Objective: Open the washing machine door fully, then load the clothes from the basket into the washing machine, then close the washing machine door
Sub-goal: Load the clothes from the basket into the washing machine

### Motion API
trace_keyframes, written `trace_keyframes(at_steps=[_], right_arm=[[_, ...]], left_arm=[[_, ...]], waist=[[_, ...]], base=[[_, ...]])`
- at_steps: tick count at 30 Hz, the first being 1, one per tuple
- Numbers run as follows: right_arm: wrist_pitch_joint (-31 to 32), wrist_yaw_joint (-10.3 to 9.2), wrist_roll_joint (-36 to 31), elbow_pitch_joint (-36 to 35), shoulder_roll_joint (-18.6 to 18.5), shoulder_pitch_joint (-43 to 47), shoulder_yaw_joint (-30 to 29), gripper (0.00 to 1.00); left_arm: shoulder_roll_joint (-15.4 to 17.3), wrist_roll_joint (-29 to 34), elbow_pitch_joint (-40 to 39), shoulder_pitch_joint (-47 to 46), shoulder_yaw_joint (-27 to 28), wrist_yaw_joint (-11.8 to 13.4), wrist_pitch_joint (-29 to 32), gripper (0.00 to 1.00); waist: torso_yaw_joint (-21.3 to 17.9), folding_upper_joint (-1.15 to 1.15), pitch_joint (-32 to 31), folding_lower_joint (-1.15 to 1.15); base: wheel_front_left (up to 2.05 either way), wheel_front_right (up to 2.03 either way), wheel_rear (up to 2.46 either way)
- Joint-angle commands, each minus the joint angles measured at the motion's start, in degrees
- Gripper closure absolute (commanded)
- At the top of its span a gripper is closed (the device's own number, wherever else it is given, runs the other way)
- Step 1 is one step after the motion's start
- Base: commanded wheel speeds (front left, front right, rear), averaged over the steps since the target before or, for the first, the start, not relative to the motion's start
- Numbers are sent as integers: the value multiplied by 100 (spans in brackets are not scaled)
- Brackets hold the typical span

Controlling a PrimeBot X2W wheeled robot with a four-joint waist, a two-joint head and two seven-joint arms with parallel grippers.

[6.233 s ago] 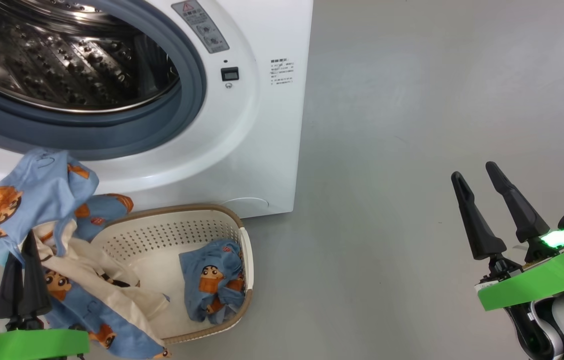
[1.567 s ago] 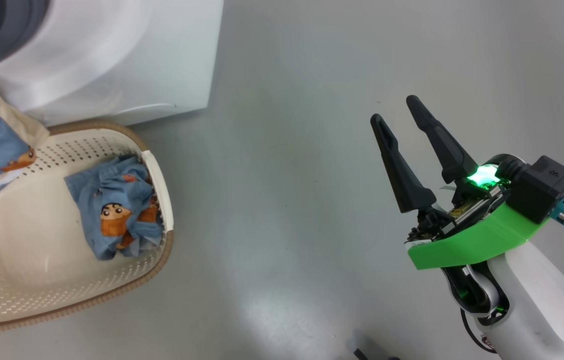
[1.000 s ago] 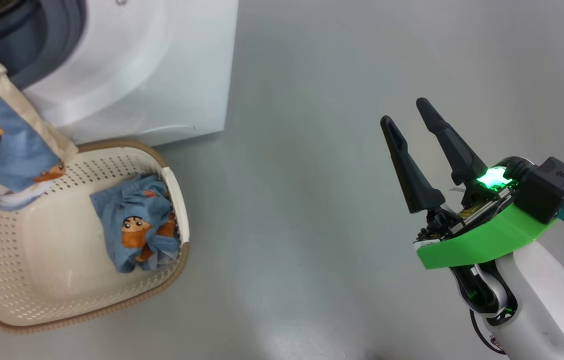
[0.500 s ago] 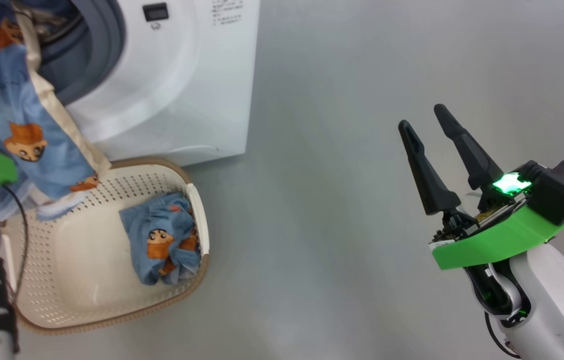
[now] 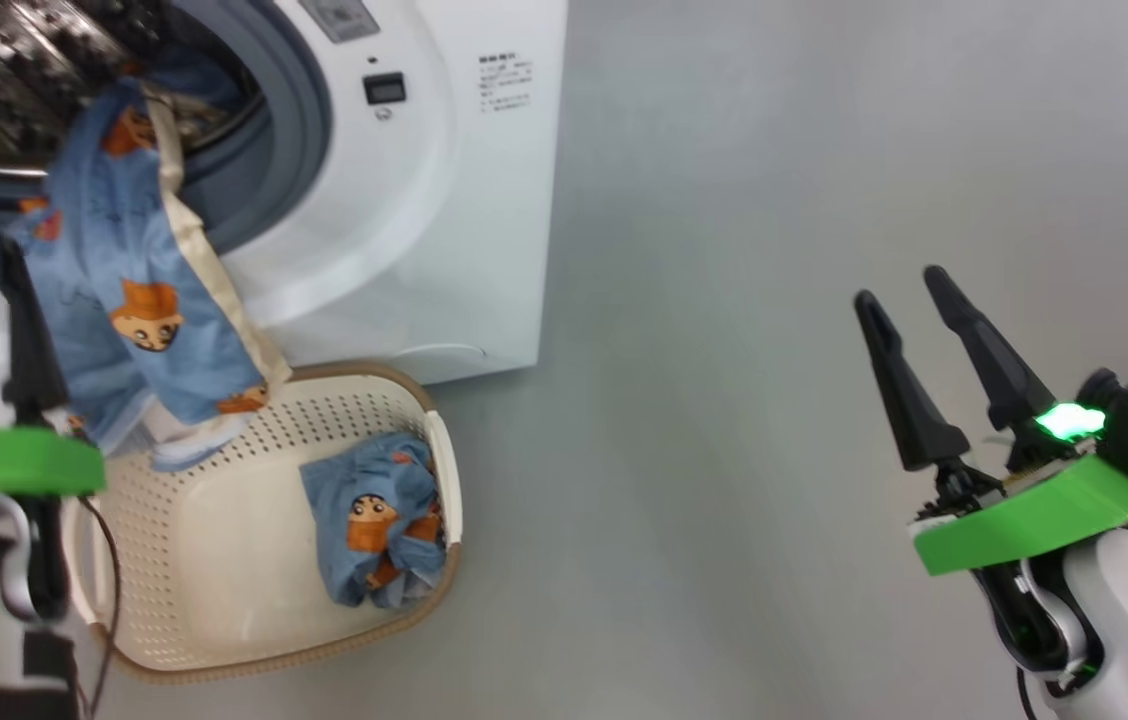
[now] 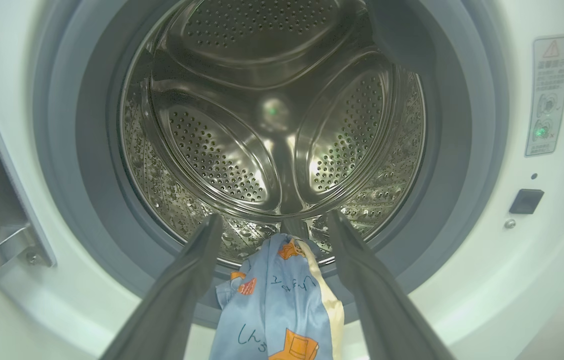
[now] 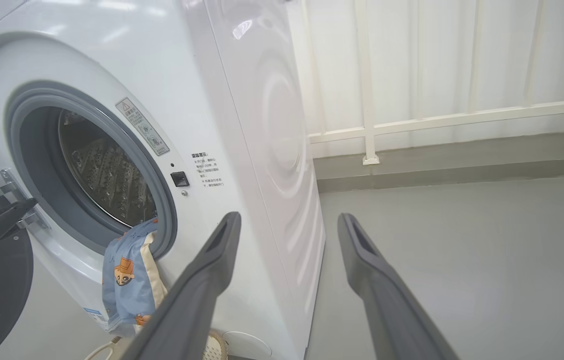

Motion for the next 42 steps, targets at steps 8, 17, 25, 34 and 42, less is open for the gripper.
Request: trace_keyframes(at_steps=[8,17,25,34,42], right_arm=[[-46,42,117,-95,-202,481,-162,0],[-46,42,123,-127,-280,924,-408,0],[-46,42,118,-150,-298,1204,-538,0],[-46,42,114,-194,-294,1434,-656,0],[-46,42,107,-215,-286,1489,-665,0]], left_arm=[[-17,-34,-550,824,180,-12,-30,0],[-270,-62,-1075,1653,170,-12,-30,0],[-354,-19,-1443,2279,252,-12,-30,0],[-456,36,-1812,2912,326,-12,-30,0],[-555,27,-2024,3213,367,-12,-30,0]], waist=[[257,0,-447,0],[450,0,-768,0],[520,0,-983,0],[534,0,-1123,0],[502,0,-1154,0]], base=[[0,0,0],[0,0,0],[0,0,0],[0,0,0],[0,0,0]])
